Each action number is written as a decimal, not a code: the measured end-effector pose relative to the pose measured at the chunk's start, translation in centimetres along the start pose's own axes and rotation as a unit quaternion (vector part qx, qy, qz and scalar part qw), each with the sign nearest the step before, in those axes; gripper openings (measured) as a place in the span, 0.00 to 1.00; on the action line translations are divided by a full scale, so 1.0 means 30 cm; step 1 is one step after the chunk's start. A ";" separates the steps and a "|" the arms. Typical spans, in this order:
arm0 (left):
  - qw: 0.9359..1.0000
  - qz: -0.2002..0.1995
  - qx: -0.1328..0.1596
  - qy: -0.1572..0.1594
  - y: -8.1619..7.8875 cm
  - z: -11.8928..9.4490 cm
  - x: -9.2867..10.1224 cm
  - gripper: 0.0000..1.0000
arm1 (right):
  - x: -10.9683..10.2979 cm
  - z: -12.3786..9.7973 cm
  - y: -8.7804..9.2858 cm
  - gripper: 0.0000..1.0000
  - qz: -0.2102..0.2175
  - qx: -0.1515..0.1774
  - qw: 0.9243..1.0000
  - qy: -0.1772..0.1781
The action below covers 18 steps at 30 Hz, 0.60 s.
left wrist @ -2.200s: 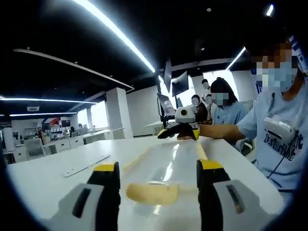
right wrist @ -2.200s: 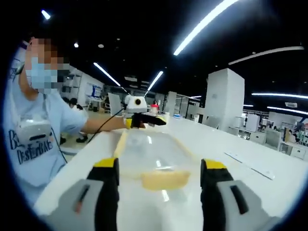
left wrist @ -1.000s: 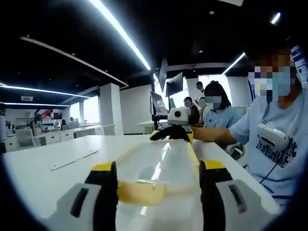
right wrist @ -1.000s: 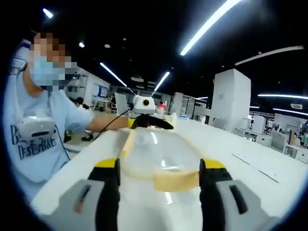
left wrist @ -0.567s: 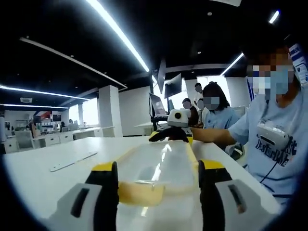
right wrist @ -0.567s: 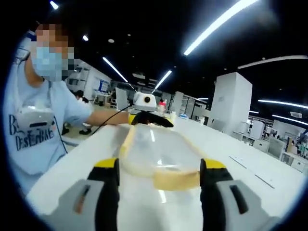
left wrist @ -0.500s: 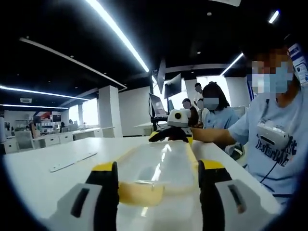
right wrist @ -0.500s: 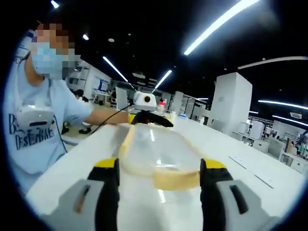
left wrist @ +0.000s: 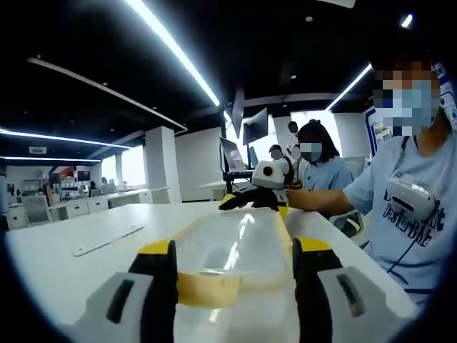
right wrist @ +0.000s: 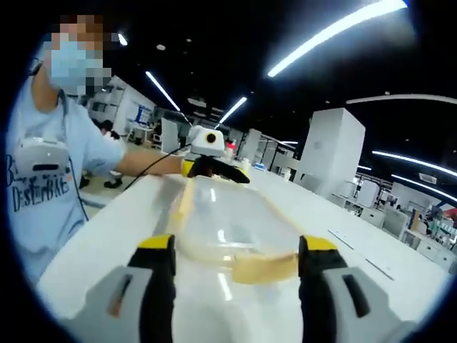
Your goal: Snap each plastic latch of the storage box into its locked position after aligning the lid with the box until every specified latch is closed and the lid sits flush.
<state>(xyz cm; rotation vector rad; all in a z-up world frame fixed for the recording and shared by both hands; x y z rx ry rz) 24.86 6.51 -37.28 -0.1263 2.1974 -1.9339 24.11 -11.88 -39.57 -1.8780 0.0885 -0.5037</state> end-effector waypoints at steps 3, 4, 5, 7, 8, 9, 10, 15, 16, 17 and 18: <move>1.000 0.006 -0.001 -0.006 -0.002 -0.002 -0.008 0.78 | 0.016 -0.012 0.007 0.81 -0.001 -0.007 1.000 0.024; 1.000 0.007 -0.006 -0.007 -0.004 -0.001 -0.007 0.77 | 0.020 -0.021 0.005 0.81 0.001 -0.004 0.999 0.032; 1.000 0.012 -0.011 -0.015 -0.005 -0.003 -0.007 0.78 | 0.015 -0.030 -0.001 0.81 0.006 0.003 0.999 0.039; 0.999 0.026 -0.016 -0.041 -0.004 -0.010 -0.013 0.94 | 0.012 -0.042 -0.007 0.81 0.011 0.011 0.999 0.049; 0.997 0.027 -0.014 -0.066 -0.006 -0.013 -0.026 0.99 | 0.013 -0.047 -0.009 0.82 0.011 0.013 0.998 0.057; 0.995 0.041 -0.031 -0.080 0.007 -0.022 -0.030 0.98 | 0.014 -0.048 -0.006 0.83 0.009 0.011 0.998 0.064; 0.995 0.040 -0.022 -0.085 0.004 -0.018 -0.019 0.99 | 0.016 -0.046 0.001 0.84 0.009 0.002 0.997 0.074; 0.990 0.068 0.006 -0.126 -0.015 -0.058 0.005 0.97 | 0.000 -0.026 0.028 0.87 -0.004 -0.036 0.994 0.100; 0.989 0.070 0.007 -0.128 -0.010 -0.061 0.015 0.94 | -0.002 -0.026 0.025 0.88 -0.008 -0.037 0.994 0.107; 0.989 0.073 0.009 -0.128 -0.003 -0.064 0.025 0.92 | -0.005 -0.024 0.020 0.88 -0.007 -0.032 0.993 0.112; 0.989 0.073 0.009 -0.129 -0.001 -0.064 0.028 0.91 | -0.005 -0.024 0.019 0.90 -0.007 -0.031 0.993 0.113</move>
Point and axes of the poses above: the point that each gripper's makers call its tool centre point, and the gripper's own axes: z roughly forward along the fingers, x roughly to its right, y roughly out of its underside, the point moved 3 cm from there along -z, roughly backward along the fingers, and after that the axes turned 8 degrees about -x, right-handed, at the moved point
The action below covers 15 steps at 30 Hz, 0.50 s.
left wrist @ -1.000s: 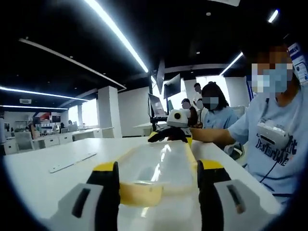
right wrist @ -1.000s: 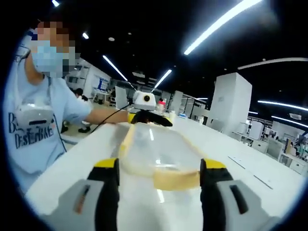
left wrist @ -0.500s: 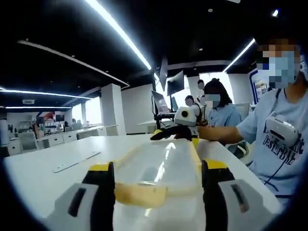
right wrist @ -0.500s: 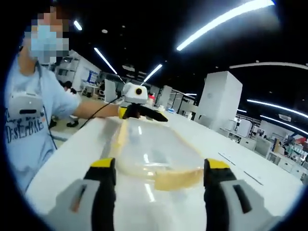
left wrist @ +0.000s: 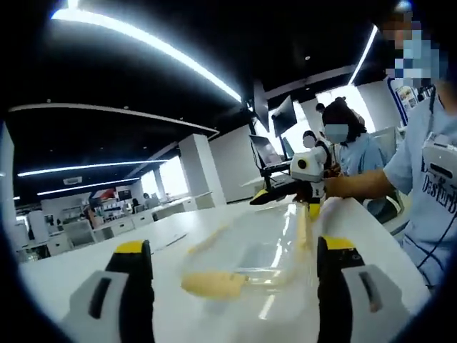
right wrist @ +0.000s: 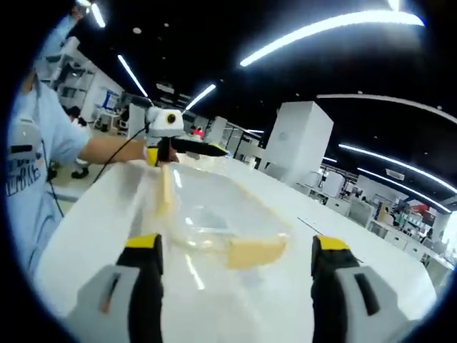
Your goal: Snap each plastic latch of the storage box into its locked position after aligning the lid with the box until every specified latch is closed and the lid sits flush.
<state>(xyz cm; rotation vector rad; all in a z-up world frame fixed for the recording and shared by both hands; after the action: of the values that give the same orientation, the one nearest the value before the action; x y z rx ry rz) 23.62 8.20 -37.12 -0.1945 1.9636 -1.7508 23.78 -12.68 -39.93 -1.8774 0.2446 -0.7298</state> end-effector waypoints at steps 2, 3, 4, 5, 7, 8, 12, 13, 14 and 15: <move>0.999 0.029 -0.003 -0.013 0.013 0.002 0.005 0.91 | 0.000 0.007 -0.011 0.89 -0.001 0.011 1.000 0.014; 0.999 0.043 -0.004 -0.020 0.020 0.003 0.008 0.90 | -0.001 0.010 -0.017 0.88 -0.002 0.016 1.000 0.021; 0.998 0.057 -0.005 -0.027 0.026 0.004 0.010 0.88 | -0.001 0.013 -0.022 0.88 -0.002 0.021 0.999 0.028; 0.998 0.057 -0.008 -0.023 0.031 0.007 0.019 0.87 | -0.007 0.020 -0.021 0.88 -0.009 0.022 0.999 0.030; 0.997 0.076 -0.002 -0.020 0.028 0.015 0.040 0.86 | -0.032 0.032 -0.014 0.88 -0.039 0.011 0.999 0.029; 0.996 0.085 -0.002 -0.015 0.028 0.019 0.052 0.86 | -0.041 0.037 -0.014 0.88 -0.046 0.010 0.999 0.028; 0.997 0.067 -0.004 -0.026 0.030 0.025 0.034 0.81 | -0.053 0.046 -0.003 0.87 -0.053 0.000 0.998 0.025; 0.998 0.065 -0.002 -0.022 0.030 0.025 0.032 0.80 | -0.050 0.045 -0.002 0.87 -0.054 -0.001 0.998 0.026; 0.998 0.063 -0.006 -0.020 0.035 0.026 0.039 0.79 | -0.044 0.044 0.001 0.86 -0.050 -0.002 0.998 0.029; 0.998 0.064 -0.010 -0.020 0.040 0.027 0.044 0.76 | -0.046 0.045 0.001 0.86 -0.043 -0.003 0.999 0.027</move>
<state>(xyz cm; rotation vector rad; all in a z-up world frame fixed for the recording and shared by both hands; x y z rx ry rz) 23.10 7.12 -38.68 -0.1061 1.9210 -1.6343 23.50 -10.99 -40.81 -1.8842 0.2004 -0.8402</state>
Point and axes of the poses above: the point that each gripper's makers call its tool centre point, and the gripper's own axes: z roughly forward along the fingers, x roughly to its right, y roughly out of its underside, the point moved 3 cm from there along -z, roughly backward along the fingers, and after that the axes turned 8 degrees about -x, right-handed, at the moved point
